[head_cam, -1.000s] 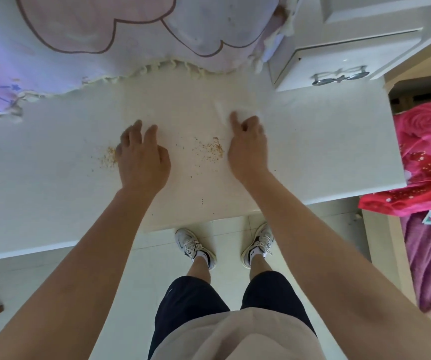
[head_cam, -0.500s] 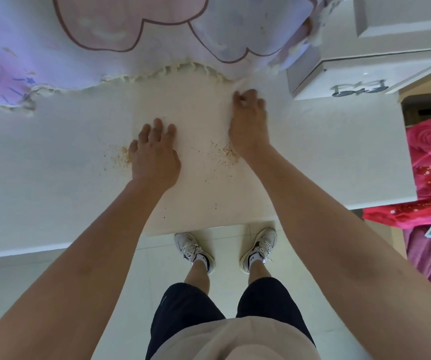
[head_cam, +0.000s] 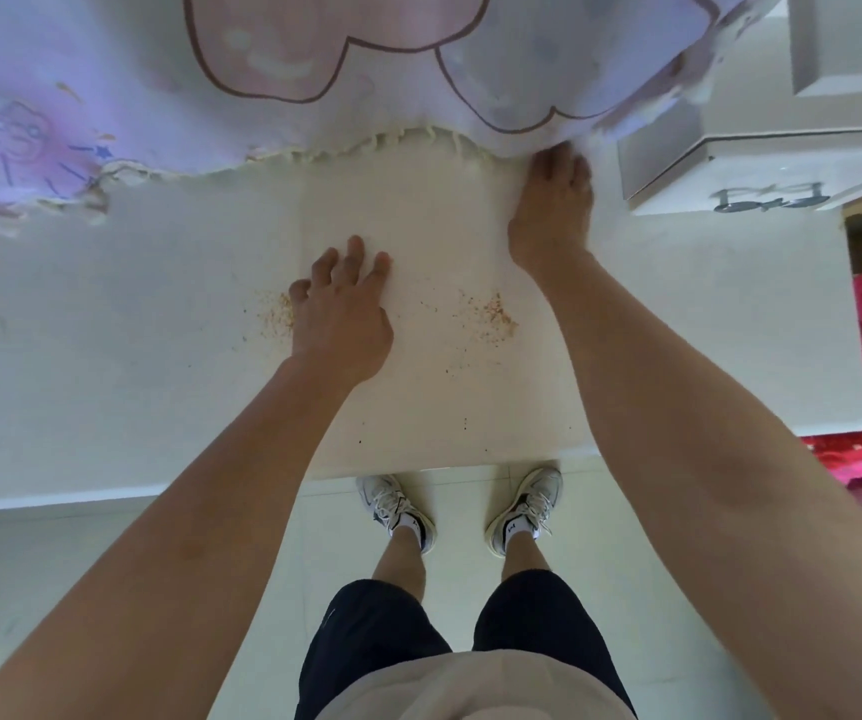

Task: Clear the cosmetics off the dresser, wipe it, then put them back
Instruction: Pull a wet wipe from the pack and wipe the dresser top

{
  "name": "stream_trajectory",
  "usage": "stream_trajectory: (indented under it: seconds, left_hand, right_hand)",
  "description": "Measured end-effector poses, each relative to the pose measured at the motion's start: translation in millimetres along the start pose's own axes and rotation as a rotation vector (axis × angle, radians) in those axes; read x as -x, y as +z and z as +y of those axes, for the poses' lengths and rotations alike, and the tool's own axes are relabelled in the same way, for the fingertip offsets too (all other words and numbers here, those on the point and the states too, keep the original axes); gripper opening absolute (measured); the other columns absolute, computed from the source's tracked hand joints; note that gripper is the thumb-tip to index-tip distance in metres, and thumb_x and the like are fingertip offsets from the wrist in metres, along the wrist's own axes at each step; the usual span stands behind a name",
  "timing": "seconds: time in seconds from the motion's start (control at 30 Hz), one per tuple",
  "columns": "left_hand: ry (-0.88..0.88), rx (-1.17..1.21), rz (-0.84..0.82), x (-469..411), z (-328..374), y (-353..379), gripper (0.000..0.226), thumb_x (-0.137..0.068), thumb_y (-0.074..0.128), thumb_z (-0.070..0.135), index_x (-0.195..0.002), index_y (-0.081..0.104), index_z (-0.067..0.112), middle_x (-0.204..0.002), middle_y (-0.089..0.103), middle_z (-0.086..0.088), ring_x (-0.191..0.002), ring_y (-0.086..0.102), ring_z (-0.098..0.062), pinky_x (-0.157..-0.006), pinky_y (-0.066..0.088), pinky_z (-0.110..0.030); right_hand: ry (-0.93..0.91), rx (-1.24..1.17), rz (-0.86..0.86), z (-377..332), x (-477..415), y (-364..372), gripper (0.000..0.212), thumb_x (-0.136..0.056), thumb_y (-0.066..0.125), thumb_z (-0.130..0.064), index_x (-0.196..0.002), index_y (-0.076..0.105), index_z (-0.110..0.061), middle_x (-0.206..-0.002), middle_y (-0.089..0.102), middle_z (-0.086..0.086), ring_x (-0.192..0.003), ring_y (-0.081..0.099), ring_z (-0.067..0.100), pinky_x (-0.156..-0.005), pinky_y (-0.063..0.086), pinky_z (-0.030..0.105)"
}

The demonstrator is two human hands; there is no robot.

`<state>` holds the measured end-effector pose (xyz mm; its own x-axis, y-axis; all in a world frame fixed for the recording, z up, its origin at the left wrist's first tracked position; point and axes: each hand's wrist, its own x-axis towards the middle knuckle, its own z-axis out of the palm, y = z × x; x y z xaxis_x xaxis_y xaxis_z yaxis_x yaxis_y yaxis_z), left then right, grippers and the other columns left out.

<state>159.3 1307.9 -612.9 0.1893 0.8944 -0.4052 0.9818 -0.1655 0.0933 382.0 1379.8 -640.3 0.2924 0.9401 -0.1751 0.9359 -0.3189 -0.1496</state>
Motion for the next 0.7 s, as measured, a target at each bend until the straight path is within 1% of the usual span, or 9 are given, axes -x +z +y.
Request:
stream_trajectory:
  seconds: [0.1,0.17,0.23,0.27,0.37,0.43,0.53,0.6,0.7]
  left_hand:
    - [0.020,0.002,-0.007,-3.3,-1.5,-3.3,0.062,-0.096,0.040,0.023,-0.154,0.019,0.027,-0.165,0.006,-0.002,-0.147,0.012,-0.030,-0.112,0.024,-0.052]
    - [0.016,0.007,-0.005,-3.6,-3.5,-3.6,0.061,-0.096,0.040,0.022,-0.154,0.021,0.027,-0.164,0.007,-0.002,-0.147,0.013,-0.030,-0.111,0.025,-0.053]
    - [0.012,0.008,-0.012,-2.1,-3.5,-2.1,0.061,-0.096,0.040,0.022,-0.153,0.021,0.028,-0.164,0.006,-0.001,-0.147,0.013,-0.030,-0.112,0.024,-0.052]
    - [0.015,0.006,-0.015,-1.3,-3.4,-1.6,0.061,-0.096,0.039,0.022,-0.154,0.020,0.028,-0.164,0.006,-0.001,-0.147,0.013,-0.030,-0.112,0.024,-0.052]
    - [0.040,0.010,-0.009,-4.2,-5.0,-3.9,0.061,-0.096,0.039,0.020,-0.154,0.020,0.027,-0.164,0.005,-0.001,-0.147,0.013,-0.030,-0.111,0.024,-0.051]
    - [0.049,0.014,-0.016,-4.7,-6.8,-4.2,0.061,-0.096,0.039,0.020,-0.154,0.019,0.027,-0.165,0.004,-0.001,-0.147,0.012,-0.030,-0.111,0.023,-0.051]
    - [0.057,0.019,-0.014,-2.0,-9.0,-1.6,0.062,-0.096,0.039,0.019,-0.154,0.018,0.028,-0.165,0.003,0.000,-0.147,0.011,-0.029,-0.112,0.022,-0.050]
    - [0.069,0.016,-0.018,-3.3,-11.3,-2.5,0.062,-0.096,0.038,0.019,-0.154,0.017,0.029,-0.165,0.003,0.001,-0.147,0.011,-0.028,-0.113,0.021,-0.050]
    - [0.083,-0.011,-0.028,-7.3,-15.0,-4.0,0.061,-0.097,0.037,0.020,-0.154,0.017,0.029,-0.165,0.002,0.001,-0.147,0.012,-0.028,-0.112,0.023,-0.049]
  right_hand:
    - [-0.283,-0.026,-0.083,-35.3,8.7,1.5,0.068,-0.086,0.045,-0.002,-0.152,0.028,-0.010,-0.155,0.032,0.013,-0.144,0.026,0.034,-0.119,0.022,0.041]
    - [-0.448,-0.037,-0.132,-48.8,23.0,2.9,0.064,-0.086,0.045,-0.007,-0.149,0.033,-0.009,-0.151,0.038,0.011,-0.141,0.031,0.031,-0.118,0.025,0.039]
    - [-0.528,-0.041,-0.137,-39.3,35.6,4.3,0.059,-0.091,0.044,-0.015,-0.148,0.034,-0.008,-0.150,0.039,0.012,-0.141,0.032,0.029,-0.118,0.026,0.039]
    - [-0.505,-0.040,-0.119,-26.2,36.6,4.5,0.059,-0.093,0.043,-0.020,-0.149,0.032,-0.008,-0.152,0.038,0.013,-0.142,0.031,0.029,-0.119,0.025,0.039]
    - [-0.248,0.014,-0.061,25.0,23.4,-0.5,0.065,-0.093,0.036,-0.030,-0.152,0.025,-0.006,-0.156,0.029,0.021,-0.146,0.022,0.037,-0.122,0.020,0.044]
    - [-0.137,0.091,-0.059,44.0,12.5,-5.7,0.067,-0.091,0.030,-0.035,-0.151,0.026,-0.005,-0.150,0.033,0.028,-0.142,0.024,0.043,-0.119,0.022,0.049]
    - [-0.127,0.176,-0.072,42.9,-9.0,-14.3,0.064,-0.094,0.035,-0.035,-0.150,0.027,-0.004,-0.148,0.033,0.032,-0.139,0.027,0.046,-0.118,0.022,0.049]
    - [-0.132,0.194,-0.060,39.7,-26.7,-20.0,0.066,-0.090,0.035,-0.034,-0.146,0.030,0.001,-0.145,0.036,0.034,-0.136,0.031,0.047,-0.118,0.022,0.049]
    - [-0.045,0.095,-0.067,34.7,-35.6,-22.3,0.066,-0.085,0.037,-0.030,-0.140,0.034,0.006,-0.139,0.041,0.032,-0.129,0.038,0.045,-0.113,0.029,0.048]
